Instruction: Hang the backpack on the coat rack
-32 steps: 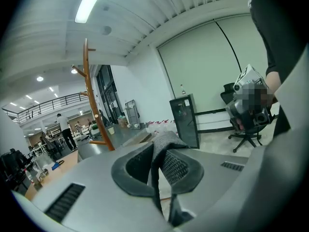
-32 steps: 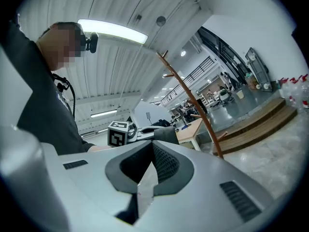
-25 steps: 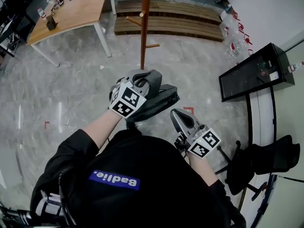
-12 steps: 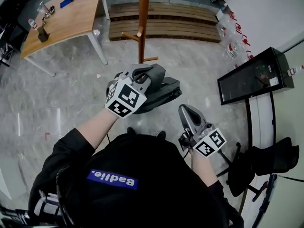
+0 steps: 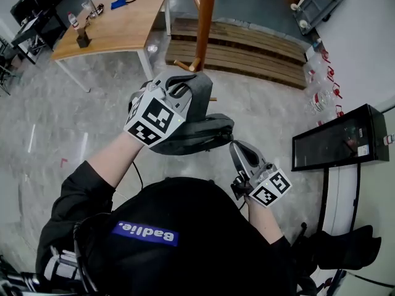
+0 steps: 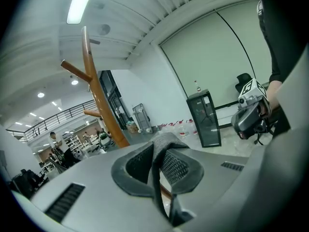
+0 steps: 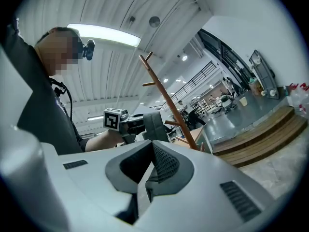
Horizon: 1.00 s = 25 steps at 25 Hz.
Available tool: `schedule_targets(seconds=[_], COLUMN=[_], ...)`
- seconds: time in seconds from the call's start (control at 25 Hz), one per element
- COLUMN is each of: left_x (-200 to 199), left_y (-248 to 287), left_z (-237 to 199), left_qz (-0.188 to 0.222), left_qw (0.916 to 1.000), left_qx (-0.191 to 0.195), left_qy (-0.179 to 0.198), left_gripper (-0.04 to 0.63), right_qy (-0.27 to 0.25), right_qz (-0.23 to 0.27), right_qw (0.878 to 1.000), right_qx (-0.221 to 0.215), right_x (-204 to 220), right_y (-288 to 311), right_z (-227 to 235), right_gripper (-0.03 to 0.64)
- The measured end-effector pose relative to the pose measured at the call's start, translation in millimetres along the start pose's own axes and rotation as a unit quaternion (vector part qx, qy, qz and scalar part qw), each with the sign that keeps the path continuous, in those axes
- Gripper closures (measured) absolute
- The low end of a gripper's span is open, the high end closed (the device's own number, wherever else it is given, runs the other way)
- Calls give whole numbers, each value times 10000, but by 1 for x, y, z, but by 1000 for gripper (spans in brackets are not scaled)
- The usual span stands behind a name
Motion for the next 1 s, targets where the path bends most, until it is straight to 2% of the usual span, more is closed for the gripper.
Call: schedule_targets(seconds=[0.2,0.4,0.76,1.0], left_x=[-4,2,45,54], left_y=[1,14,49,58], left_z=[-32,-56,-73,-69], left_qz=[-161,-427,-1025,-1016], left_qw=[9993,9978,9927,9908], left_qx=[-257,-279,296,557], left_qy=[236,413,553,693], left_gripper=[561,561,557,555], right_qy=[88,178,238,235], right_qz=[-58,-93,-86,-119], right_qw=[9997,9996,9997,9995], right_qx=[-212,-173,31,156], right_x=[0,1,2,7], right_y=[8,2,-7,-10], right_z=[7,16,26,29], right_gripper=[611,611,611,611])
Point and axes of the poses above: the fingertips, and each gripper's own axes: y forward along the fingers, z to its right, x out of its underside, the point moved 1 cm from there along -y, backward along the fingers, and after that the axes turned 8 degrees about z, right-handed, at the moved point
